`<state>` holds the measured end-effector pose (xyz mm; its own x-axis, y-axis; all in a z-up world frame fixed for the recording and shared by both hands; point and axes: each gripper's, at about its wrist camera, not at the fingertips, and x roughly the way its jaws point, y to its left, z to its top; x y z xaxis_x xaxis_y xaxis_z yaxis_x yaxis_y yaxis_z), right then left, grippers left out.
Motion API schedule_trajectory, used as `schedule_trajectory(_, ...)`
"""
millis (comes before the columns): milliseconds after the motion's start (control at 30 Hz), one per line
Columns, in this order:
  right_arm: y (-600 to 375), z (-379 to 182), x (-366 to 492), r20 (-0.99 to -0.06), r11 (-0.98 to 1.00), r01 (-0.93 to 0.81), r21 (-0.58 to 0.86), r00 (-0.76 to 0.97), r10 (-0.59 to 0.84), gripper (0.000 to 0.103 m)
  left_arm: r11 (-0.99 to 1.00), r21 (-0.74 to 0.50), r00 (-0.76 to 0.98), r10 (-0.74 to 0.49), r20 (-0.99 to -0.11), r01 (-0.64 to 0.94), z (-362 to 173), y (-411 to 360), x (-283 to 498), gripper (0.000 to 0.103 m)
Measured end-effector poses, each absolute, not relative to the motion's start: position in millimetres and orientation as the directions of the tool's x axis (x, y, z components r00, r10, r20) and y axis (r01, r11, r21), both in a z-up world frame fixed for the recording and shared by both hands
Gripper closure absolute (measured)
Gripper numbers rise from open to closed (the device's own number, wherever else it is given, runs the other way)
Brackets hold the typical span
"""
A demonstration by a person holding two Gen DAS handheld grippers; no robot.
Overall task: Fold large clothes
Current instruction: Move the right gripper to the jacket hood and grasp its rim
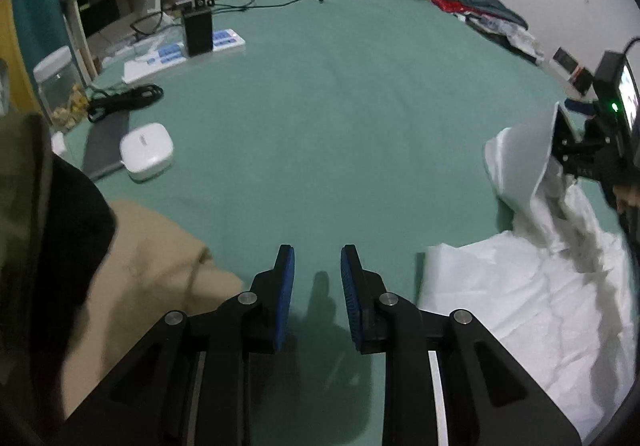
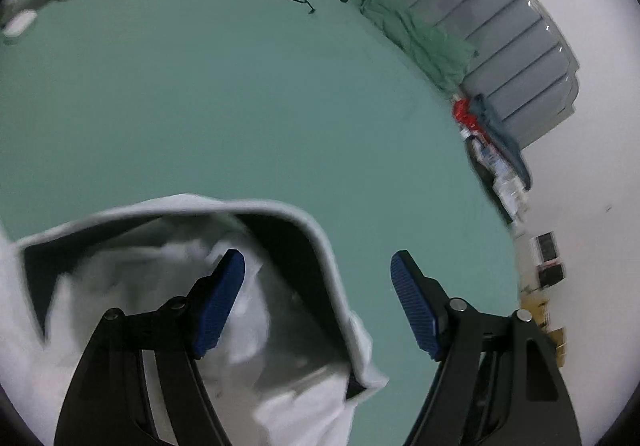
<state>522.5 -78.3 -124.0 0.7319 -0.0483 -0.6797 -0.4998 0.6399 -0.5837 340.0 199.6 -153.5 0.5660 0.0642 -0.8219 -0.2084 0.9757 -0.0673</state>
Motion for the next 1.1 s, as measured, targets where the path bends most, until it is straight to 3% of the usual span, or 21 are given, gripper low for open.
schedule_trajectory(67,-79,-125,525,-0.689,0.64,-0.521,-0.565,0.724,-0.019,0.087,0.977,-0.063,0.567,0.064,-0.821,-0.202,-153,198,339,0.077)
schedule_trajectory(100,-80,-127,525,-0.695,0.635,-0.519,-0.572,0.718,-0.04,0.101,0.978,-0.067,0.565,0.058,-0.823,-0.198,-153,197,338,0.077)
schedule_trajectory(400,-107,-120,476,-0.634,0.557,-0.445,-0.701,0.746,-0.201,0.101,0.983,-0.087,0.572,0.02,-0.82,-0.159,-141,180,333,0.077)
schedule_trajectory(567,-110,-147,461,-0.782,0.61,-0.567,-0.553,0.606,-0.146,0.097,0.986,-0.081,0.577,0.017,-0.817,-0.145,-135,173,330,0.077)
schedule_trajectory(633,-112,-154,464,-0.849,0.659,-0.611,-0.439,0.522,-0.082,0.08,0.987,-0.077,0.574,0.019,-0.819,-0.143,-134,173,331,0.077)
schedule_trajectory(800,-122,-135,468,-0.895,0.716,-0.639,-0.282,0.445,0.045,0.048,0.987,-0.072,0.571,0.024,-0.82,-0.144,-133,172,332,0.077)
schedule_trajectory(1100,-133,-48,473,-0.854,0.74,-0.66,-0.13,0.454,0.255,0.036,0.973,-0.102,0.582,0.039,-0.812,-0.208,-137,184,337,0.077)
